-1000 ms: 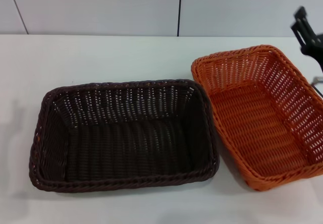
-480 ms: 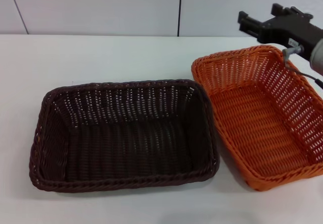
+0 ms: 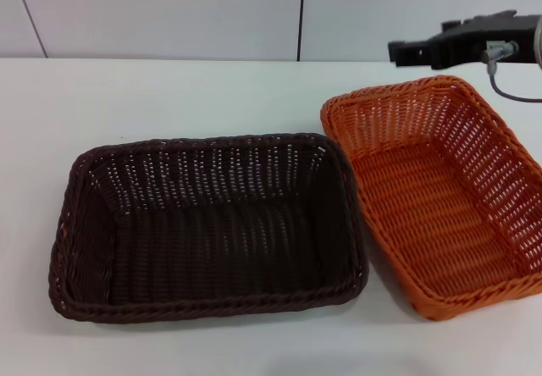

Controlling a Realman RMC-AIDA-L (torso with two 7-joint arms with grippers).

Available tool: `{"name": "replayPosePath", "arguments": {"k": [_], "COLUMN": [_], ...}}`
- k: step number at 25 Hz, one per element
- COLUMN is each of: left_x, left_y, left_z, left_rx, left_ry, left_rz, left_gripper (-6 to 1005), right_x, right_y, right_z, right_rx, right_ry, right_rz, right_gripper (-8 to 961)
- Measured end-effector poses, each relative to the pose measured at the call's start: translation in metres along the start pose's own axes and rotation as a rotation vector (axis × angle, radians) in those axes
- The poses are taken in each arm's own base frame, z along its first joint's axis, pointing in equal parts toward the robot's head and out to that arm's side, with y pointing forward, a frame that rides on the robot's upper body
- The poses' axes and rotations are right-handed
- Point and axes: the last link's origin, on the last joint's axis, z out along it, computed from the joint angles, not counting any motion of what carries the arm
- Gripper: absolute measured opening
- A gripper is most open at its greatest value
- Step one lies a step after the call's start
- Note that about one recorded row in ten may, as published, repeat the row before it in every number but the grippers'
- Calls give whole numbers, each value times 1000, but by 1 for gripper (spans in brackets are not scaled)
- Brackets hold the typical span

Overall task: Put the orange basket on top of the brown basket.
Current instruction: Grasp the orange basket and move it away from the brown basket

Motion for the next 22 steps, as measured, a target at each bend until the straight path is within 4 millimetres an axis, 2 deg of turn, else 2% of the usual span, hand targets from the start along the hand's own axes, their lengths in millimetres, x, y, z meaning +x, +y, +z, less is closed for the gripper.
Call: {"name": "replayPosePath", "arguments": {"k": [3,5,8,17,22], "left_x": [-3,-4,-5,-7,-8], "left_y": [-2,-4,-3,1,2], "left_z": [-1,-1,1,3,4], "left_rx": [3,7,9,0,12], "left_ry": [-10,-14,-22,-38,-47], "left_rz": [-5,-3,-4,-13,-24], "left_gripper": [785,785,785,785,785], "right_x": [-9,-10,-8,-3,11], "right_y": [-3,-4,-3,16,20], "right_z": [-9,-10,-18,-37,-39], "right_rx": [-57,-74,-170,-336,-405], "right_ry": [169,205,355,527,614], "right_rz": [-49,-63,-143,-273,-309], "right_gripper": [821,821,820,820,821]}}
